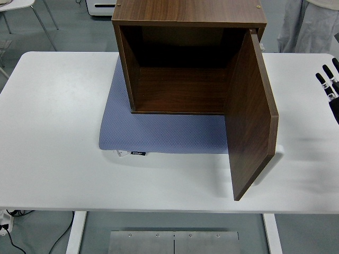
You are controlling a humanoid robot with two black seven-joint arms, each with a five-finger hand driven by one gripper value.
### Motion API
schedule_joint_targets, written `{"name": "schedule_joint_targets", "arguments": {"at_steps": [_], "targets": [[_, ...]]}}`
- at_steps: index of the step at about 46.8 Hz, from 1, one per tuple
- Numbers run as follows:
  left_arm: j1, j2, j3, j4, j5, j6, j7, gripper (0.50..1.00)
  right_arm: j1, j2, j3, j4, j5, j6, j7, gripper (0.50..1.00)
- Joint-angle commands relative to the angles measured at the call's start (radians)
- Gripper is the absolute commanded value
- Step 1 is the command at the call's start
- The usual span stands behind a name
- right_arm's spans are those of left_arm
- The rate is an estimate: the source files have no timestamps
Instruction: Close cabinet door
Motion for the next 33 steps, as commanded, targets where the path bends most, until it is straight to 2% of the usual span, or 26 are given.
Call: {"name": "schedule_joint_targets", "arguments": {"at_steps": [1,17,33], "targets": [[0.000,0.000,0.000,0.000,0.000,0.000,0.000,1.000,0.000,-0.012,0.000,0.007,0.000,0.000,0.000,1.000],[0.000,0.000,0.000,0.000,0.000,0.000,0.000,1.000,-0.043,-0.063,0.000,0.079,0.000,0.000,0.000,1.000],[0.000,0.000,0.000,0.000,0.000,0.000,0.000,1.000,-0.134,-0.107,0.000,0.151,-0.001,0.000,0.000,1.000]]}}
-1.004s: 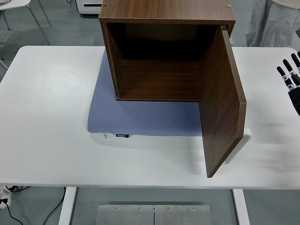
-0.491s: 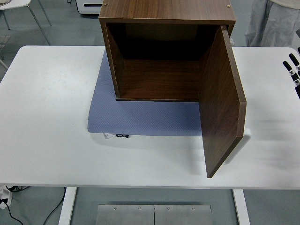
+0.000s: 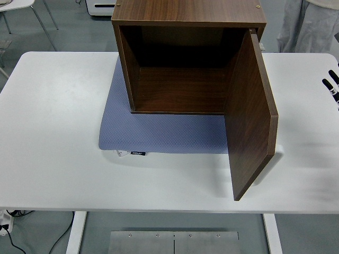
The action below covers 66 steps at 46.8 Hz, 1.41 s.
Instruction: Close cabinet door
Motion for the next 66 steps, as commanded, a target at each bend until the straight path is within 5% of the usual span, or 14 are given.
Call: {"name": "schedule_joint_targets", "arguments": {"at_steps": [1,24,66], "targets": [[0.000,0.000,0.000,0.000,0.000,0.000,0.000,1.000,-0.023,-0.013,0.000,0.022,-0.001,0.000,0.000,1.000],[0.000,0.000,0.000,0.000,0.000,0.000,0.000,1.000,-0.266,-0.100,0.083,0.257,-0.009,0.000,-0.002,1.000],[0.000,0.000,0.000,0.000,0.000,0.000,0.000,1.000,-0.458,-0.094,0.087,0.310,-0.060,0.000,-0.003,1.000]]}}
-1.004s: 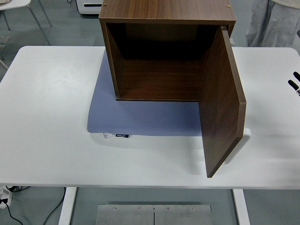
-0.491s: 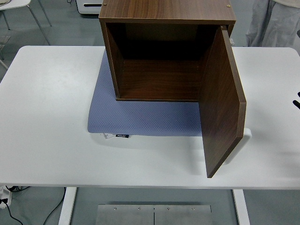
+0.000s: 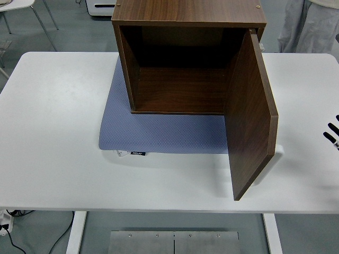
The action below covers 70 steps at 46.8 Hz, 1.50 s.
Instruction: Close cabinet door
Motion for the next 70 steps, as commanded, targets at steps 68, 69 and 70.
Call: {"name": "schedule_joint_targets", "arguments": {"at_steps": [68,69,70], "targets": [[0.000,0.000,0.000,0.000,0.000,0.000,0.000,1.000,0.133,0.051,-0.231,0.086,-0.160,0.000,-0.029,1.000],[0.000,0.000,0.000,0.000,0.000,0.000,0.000,1.000,0.136,0.051,-0.234,0.087,-0.160,0.000,-0.029,1.000],[0.000,0.000,0.000,0.000,0.000,0.000,0.000,1.000,0.136,0.051,-0.236,0.089,-0.161,0.000,-0.029,1.000]]}}
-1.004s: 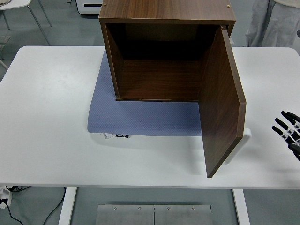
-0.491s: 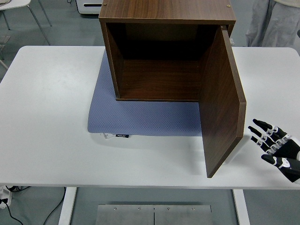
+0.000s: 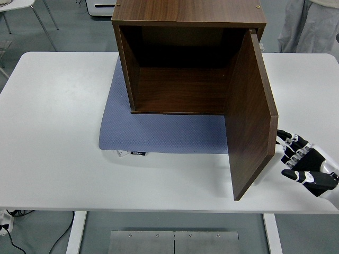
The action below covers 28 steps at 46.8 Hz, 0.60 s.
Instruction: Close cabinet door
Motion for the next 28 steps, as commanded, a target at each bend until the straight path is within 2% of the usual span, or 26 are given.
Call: {"name": "schedule_joint_targets", "arguments": {"at_steps": [1,28], "targets": [[0.000,0.000,0.000,0.000,0.000,0.000,0.000,1.000,0.007,0.000,-0.008,0.007,-0.002,0.000,-0.002,1.000],[0.000,0.000,0.000,0.000,0.000,0.000,0.000,1.000,0.085,0.001,-0.106,0.027,-0.004,0.000,-0.003,1.000]]}}
